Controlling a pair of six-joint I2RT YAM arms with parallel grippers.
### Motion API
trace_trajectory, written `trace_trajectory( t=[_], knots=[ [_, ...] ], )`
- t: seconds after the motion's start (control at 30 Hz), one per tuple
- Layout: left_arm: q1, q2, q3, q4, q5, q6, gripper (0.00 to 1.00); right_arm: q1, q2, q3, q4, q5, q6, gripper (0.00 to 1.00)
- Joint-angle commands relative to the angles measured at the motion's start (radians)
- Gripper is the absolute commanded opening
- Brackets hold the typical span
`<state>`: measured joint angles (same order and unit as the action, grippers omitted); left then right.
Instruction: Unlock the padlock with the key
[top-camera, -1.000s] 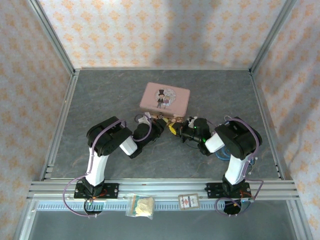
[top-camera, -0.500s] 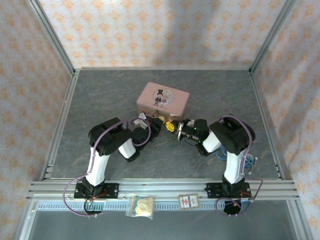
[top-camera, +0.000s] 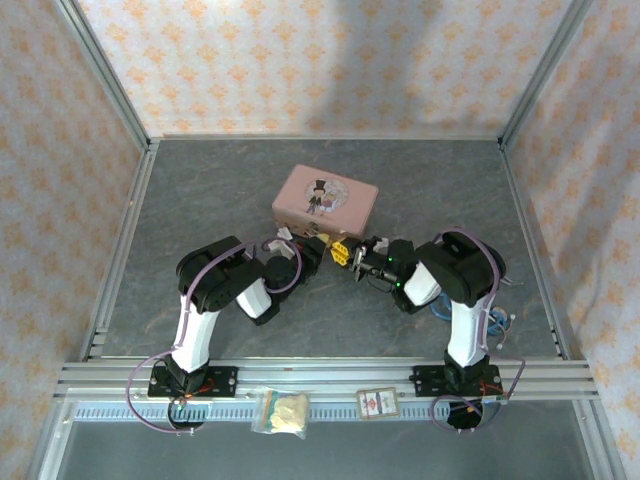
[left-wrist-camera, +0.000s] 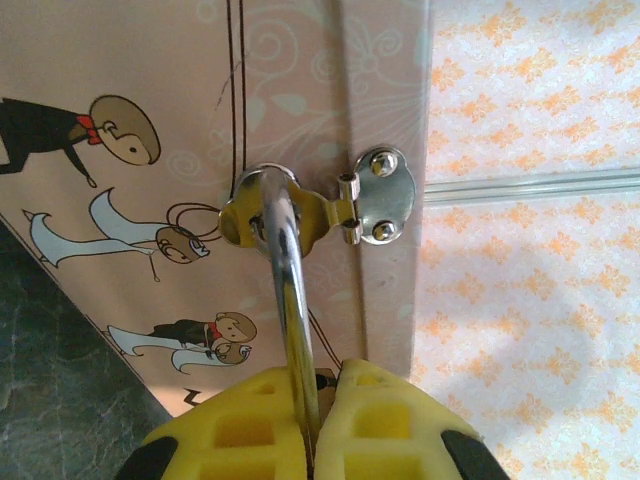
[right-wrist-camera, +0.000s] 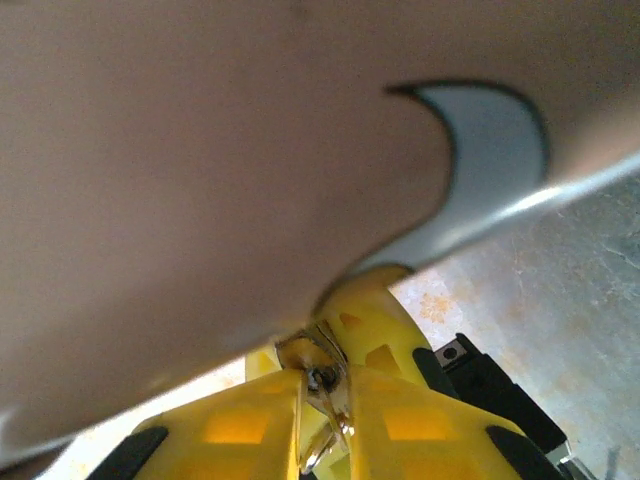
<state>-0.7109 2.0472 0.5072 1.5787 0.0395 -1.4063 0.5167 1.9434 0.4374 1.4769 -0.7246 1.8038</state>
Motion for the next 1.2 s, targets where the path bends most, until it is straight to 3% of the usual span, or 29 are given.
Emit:
trace_trajectory(
  t=[0.0, 0.23, 0.5, 0.63, 0.87, 1.17],
  knots=[
    [-0.017, -0.077, -0.004, 0.11, 0.027, 0.004, 0.0, -0.004, -0.068, -0.007, -0.015, 0.062, -0.136, 0.28],
    [-0.009, -0.103, 0.0, 0.027, 0.017, -0.035, 0.0, -0.004, -0.199, 0.005, -0.348, 0.096, -0.416, 0.4],
    [0.005, -0.13, 0.025, -0.092, 0.035, -0.022, 0.0, -0.001, -0.453, 0.122, -0.991, 0.274, -0.859, 0.5],
    [0.016, -0.133, 0.051, -0.171, 0.065, 0.005, 0.0, 0.003, -0.536, 0.225, -1.274, 0.371, -1.102, 0.44],
    [0.026, -0.171, 0.075, -0.27, 0.102, 0.015, 0.0, 0.074, -0.524, 0.413, -1.629, 0.435, -1.458, 0.33],
    [0.042, -0.196, 0.114, -0.397, 0.177, 0.034, 0.0, 0.198, -0.427, 0.565, -1.834, 0.601, -1.728, 0.34]
  ],
)
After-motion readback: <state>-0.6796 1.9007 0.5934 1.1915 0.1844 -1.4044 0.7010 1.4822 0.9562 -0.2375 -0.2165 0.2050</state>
